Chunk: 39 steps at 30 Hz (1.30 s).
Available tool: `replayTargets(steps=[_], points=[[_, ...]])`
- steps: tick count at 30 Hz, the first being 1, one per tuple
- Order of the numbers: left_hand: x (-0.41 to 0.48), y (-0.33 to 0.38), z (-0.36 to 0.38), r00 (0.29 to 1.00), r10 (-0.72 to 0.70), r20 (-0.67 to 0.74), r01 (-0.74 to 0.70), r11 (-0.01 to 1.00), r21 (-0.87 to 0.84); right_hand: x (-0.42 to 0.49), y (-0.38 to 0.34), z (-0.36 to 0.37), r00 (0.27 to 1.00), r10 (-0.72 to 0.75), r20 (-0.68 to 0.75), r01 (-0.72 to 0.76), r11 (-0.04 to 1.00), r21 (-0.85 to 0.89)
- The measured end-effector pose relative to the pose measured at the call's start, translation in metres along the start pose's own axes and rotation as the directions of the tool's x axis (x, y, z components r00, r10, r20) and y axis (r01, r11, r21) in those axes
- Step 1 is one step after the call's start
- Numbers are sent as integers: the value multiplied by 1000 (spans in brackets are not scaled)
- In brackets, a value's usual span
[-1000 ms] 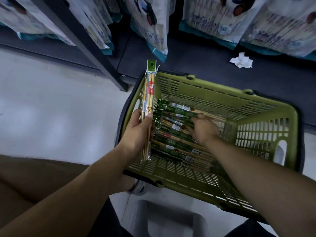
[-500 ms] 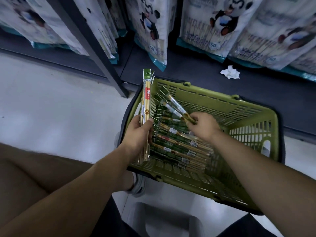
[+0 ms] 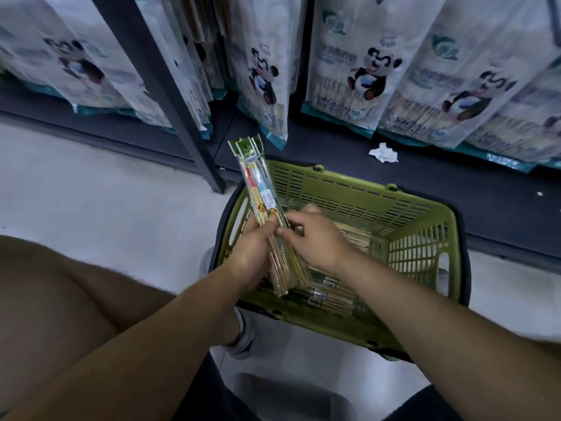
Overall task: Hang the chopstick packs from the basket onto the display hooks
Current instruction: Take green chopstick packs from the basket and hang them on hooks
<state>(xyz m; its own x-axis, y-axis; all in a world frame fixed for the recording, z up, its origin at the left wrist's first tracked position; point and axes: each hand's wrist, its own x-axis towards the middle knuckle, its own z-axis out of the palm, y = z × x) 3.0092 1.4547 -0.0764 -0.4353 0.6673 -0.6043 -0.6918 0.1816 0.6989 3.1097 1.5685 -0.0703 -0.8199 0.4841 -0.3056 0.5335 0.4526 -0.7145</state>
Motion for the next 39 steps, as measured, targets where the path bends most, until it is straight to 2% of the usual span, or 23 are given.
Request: replayTargets(steps=[2,5,8,10,11,14,18,23,31,35,39], points=[[0,3,0,1000,11,13,-12,998,55,-1,1,-2,999,-6,36,10,994,-113],[-1,3,-3,1000,12,-6,-11,985,174,1,7,-3,994,6,105,5,995,-99],[2,4,-6,1000,30,-6,-28,973,228,7,18,-7,980,-9,198,-2,998,55],[3,6,-7,999,36,-4,-35,973,229,13,31,-8,982,61,181,-98,974,205],[4,7,-7,999,41,-13,-37,972,232,16,42,-9,981,130,141,-160,961,226],[6,6,-10,996,79,-48,-63,960,273,26,88,-4,955,297,1,-297,954,42],[9,0,-15,994,82,-75,-53,943,327,33,137,11,919,394,15,-384,903,-194],[16,-11,-23,993,33,-116,8,941,340,52,157,22,930,365,38,-340,895,-288],[23,-15,-26,992,3,-127,45,928,370,61,154,36,918,396,-9,-345,789,-509],[23,-15,-24,992,-10,-123,53,933,357,55,154,39,914,401,-59,-372,773,-514],[23,-14,-23,993,-5,-120,48,932,359,47,155,42,935,349,-64,-329,784,-526]])
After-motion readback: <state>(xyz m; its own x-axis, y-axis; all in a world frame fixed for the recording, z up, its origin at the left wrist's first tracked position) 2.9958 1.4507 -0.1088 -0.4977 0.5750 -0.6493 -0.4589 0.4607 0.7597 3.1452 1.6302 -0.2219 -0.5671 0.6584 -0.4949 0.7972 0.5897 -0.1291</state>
